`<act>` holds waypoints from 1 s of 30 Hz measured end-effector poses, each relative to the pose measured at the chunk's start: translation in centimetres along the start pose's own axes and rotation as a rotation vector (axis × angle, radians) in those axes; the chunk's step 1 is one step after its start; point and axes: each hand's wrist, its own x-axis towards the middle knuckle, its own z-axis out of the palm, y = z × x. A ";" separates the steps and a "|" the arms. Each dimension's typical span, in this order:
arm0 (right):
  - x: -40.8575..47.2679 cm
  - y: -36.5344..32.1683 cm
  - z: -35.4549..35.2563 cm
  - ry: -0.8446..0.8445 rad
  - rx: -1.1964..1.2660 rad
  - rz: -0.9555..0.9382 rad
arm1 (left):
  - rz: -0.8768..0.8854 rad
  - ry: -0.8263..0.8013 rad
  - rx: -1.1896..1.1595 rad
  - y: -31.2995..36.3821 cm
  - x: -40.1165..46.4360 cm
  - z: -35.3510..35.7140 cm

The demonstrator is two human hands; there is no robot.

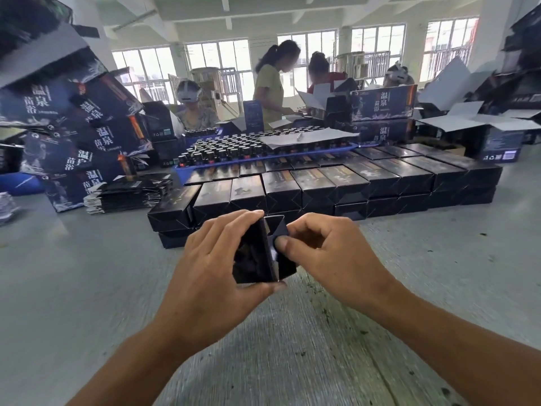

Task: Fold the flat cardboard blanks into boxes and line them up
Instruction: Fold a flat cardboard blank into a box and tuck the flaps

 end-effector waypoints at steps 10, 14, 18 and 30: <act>0.3 0.0 -1.3 -0.144 0.334 0.082 | -0.071 0.013 -0.111 0.0 -0.1 -0.4; 0.3 -0.1 -1.2 -0.145 0.318 0.054 | -0.066 0.018 -0.148 0.2 0.1 -0.6; 0.0 -0.4 -1.1 -0.169 0.311 0.027 | -0.090 0.010 -0.197 0.2 0.2 -0.7; 0.4 0.0 -1.4 -0.159 0.354 0.093 | -0.065 -0.048 -0.117 0.0 0.0 -0.4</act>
